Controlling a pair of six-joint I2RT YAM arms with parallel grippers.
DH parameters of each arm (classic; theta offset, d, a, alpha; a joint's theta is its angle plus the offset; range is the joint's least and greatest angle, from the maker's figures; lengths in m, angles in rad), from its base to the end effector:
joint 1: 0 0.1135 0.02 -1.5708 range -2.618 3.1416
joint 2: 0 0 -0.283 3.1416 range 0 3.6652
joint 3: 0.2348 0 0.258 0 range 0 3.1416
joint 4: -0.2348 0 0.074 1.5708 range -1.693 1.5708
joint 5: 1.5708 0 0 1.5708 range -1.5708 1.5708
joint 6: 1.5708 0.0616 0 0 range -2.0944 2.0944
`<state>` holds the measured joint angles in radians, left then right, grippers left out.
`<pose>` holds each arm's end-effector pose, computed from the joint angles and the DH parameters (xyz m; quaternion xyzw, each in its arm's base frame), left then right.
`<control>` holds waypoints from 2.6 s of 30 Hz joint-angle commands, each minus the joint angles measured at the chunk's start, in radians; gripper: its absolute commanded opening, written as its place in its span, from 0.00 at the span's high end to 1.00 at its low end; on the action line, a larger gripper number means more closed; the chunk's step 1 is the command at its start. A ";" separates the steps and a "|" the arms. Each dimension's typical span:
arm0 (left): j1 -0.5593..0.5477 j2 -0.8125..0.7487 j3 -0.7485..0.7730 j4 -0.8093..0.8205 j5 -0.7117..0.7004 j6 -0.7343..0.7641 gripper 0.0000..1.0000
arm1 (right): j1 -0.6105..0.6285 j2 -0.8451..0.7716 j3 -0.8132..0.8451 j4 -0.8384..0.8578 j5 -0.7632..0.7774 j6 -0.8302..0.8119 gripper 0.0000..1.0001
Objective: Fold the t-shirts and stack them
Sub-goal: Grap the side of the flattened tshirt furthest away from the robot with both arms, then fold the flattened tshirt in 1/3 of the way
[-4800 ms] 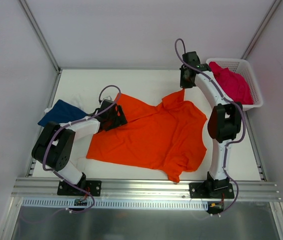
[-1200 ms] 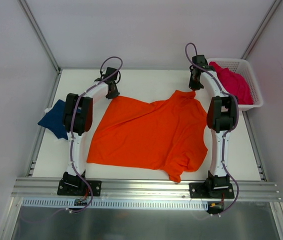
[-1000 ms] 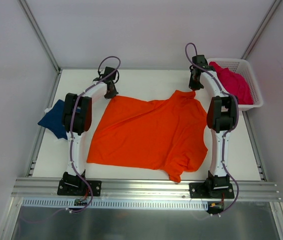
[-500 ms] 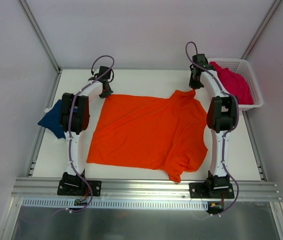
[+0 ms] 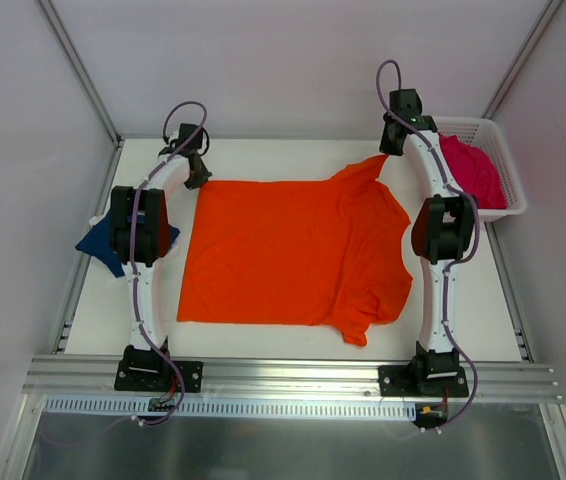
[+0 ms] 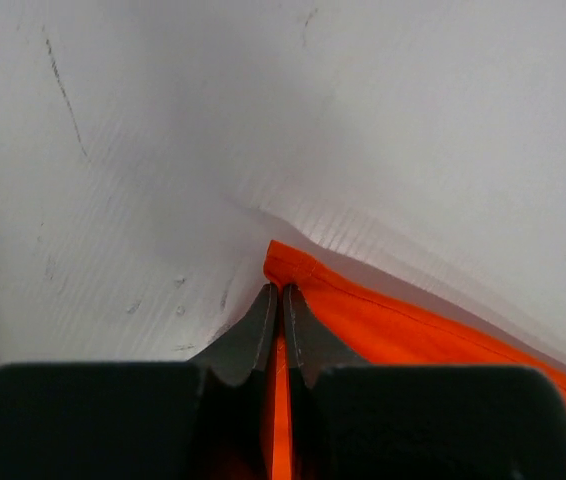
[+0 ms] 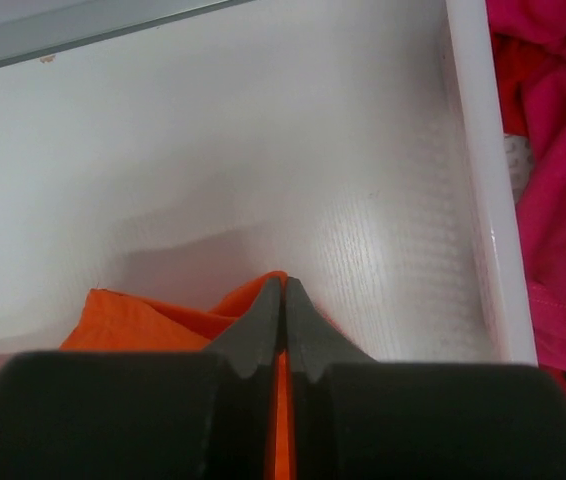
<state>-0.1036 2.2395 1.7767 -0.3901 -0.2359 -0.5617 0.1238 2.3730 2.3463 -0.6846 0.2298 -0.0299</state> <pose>0.5335 -0.0410 0.1764 -0.2514 0.8961 -0.0098 0.3657 0.5747 0.0574 0.2761 -0.0217 0.9041 -0.0847 0.4183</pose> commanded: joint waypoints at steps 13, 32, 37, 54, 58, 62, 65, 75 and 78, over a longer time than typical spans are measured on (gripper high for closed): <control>0.007 -0.127 -0.066 -0.013 0.018 -0.043 1.00 | 0.000 -0.150 -0.206 0.031 -0.041 0.027 0.99; 0.007 -0.271 -0.283 -0.010 0.024 -0.072 1.00 | 0.100 -0.550 -0.763 0.100 0.017 0.027 0.99; 0.007 -0.317 -0.342 -0.007 0.003 -0.070 1.00 | 0.135 -0.609 -0.844 0.102 0.057 0.067 0.99; 0.005 -0.452 -0.439 0.031 0.004 -0.050 1.00 | 0.177 -0.851 -1.004 0.027 0.144 0.088 1.00; 0.005 -0.452 -0.467 0.034 0.000 -0.055 1.00 | 0.181 -0.891 -1.033 0.013 0.154 0.087 0.99; 0.005 -0.448 -0.505 0.033 0.003 -0.058 1.00 | 0.186 -0.911 -1.058 0.003 0.155 0.096 1.00; 0.005 -0.443 -0.525 0.033 0.007 -0.056 1.00 | 0.191 -0.922 -1.078 -0.010 0.163 0.102 0.99; 0.005 -0.435 -0.551 0.033 0.014 -0.030 0.94 | 0.214 -0.949 -1.153 -0.049 0.193 0.140 0.99; 0.004 -0.458 -0.574 0.036 -0.002 -0.030 0.72 | 0.218 -0.971 -1.197 -0.059 0.212 0.160 0.99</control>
<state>-0.1032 1.8301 1.2259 -0.3492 -0.2173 -0.6037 0.3317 1.4540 1.1774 -0.6949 0.3912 0.0921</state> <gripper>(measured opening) 0.236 0.017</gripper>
